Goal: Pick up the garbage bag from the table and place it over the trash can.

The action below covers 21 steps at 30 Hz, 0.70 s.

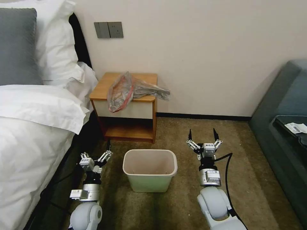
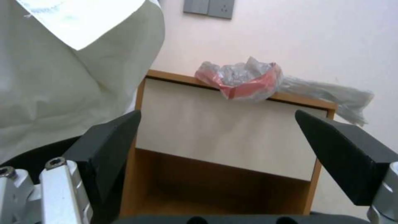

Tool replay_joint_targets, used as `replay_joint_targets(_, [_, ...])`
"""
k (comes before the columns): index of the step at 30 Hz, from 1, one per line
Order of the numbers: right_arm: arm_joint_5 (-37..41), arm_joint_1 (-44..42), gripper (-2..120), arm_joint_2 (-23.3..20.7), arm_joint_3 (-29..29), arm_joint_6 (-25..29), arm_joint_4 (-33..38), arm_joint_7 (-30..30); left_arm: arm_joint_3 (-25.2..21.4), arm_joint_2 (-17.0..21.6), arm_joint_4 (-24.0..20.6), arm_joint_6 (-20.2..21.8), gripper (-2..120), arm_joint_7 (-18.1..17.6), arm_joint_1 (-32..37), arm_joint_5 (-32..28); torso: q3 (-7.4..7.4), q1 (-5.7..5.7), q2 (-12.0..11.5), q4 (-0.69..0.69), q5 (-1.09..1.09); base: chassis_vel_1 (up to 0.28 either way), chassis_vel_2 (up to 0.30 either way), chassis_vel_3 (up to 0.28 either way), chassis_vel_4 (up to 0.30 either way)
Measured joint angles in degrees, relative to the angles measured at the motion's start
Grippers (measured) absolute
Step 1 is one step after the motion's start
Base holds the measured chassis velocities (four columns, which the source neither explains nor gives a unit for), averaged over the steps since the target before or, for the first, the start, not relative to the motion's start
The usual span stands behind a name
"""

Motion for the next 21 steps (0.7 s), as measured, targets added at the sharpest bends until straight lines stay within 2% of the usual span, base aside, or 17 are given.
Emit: replay_joint_targets(21, [0.0,0.0,100,0.0,0.0,0.0,0.0,0.0,0.0,0.0,0.0,0.0,93,0.0,0.0,0.0,0.0,0.0,0.0,0.0,0.0,0.0,0.0,0.0,0.0])
